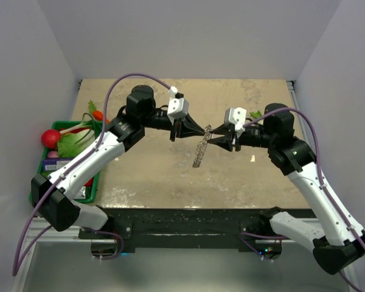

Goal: Remove the keys from the keyring
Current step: Remove the key from the keyring.

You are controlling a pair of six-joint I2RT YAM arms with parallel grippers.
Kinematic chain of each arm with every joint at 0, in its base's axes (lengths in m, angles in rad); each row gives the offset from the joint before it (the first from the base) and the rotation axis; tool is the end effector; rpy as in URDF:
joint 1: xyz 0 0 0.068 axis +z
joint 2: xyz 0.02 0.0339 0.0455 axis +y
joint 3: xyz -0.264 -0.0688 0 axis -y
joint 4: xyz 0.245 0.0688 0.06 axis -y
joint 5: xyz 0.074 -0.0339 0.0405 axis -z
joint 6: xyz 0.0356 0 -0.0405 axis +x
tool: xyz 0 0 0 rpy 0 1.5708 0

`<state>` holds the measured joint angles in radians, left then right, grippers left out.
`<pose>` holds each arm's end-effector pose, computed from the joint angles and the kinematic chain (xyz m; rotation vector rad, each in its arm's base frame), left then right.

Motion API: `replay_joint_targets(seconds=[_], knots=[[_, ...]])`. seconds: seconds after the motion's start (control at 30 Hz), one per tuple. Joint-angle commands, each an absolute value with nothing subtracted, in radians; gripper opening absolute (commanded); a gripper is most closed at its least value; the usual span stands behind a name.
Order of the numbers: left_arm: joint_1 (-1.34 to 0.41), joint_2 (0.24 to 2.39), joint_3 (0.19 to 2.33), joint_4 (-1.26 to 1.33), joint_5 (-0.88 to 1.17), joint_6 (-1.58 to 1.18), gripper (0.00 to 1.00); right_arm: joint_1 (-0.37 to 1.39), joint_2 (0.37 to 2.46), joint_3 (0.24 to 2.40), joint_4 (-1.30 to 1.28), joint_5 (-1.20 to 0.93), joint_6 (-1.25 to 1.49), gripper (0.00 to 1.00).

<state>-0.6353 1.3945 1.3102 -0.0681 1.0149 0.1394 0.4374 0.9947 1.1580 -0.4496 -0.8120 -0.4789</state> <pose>0.2353 -0.2110 0.3985 1.3372 1.2167 -1.2231 0.1726 0.1092 0.4061 -1.2688 1.3103 0.7193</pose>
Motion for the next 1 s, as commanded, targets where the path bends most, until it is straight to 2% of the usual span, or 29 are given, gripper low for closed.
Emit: replay_joint_targets(seconds=[0.0, 0.5, 0.97], knots=[[-0.637, 1.365, 1.296, -0.015, 0.977, 0.118, 0.00, 0.477, 1.003, 1.221, -0.471, -0.770, -0.508, 0.00], [-0.637, 1.368, 1.298, 0.026, 0.680, 0.008, 0.00, 0.529, 0.957, 1.120, -0.422, -0.586, -0.463, 0.00], [-0.627, 1.370, 1.313, 0.038, 0.661, -0.071, 0.00, 0.529, 0.969, 1.037, -0.354, -0.558, -0.437, 0.00]])
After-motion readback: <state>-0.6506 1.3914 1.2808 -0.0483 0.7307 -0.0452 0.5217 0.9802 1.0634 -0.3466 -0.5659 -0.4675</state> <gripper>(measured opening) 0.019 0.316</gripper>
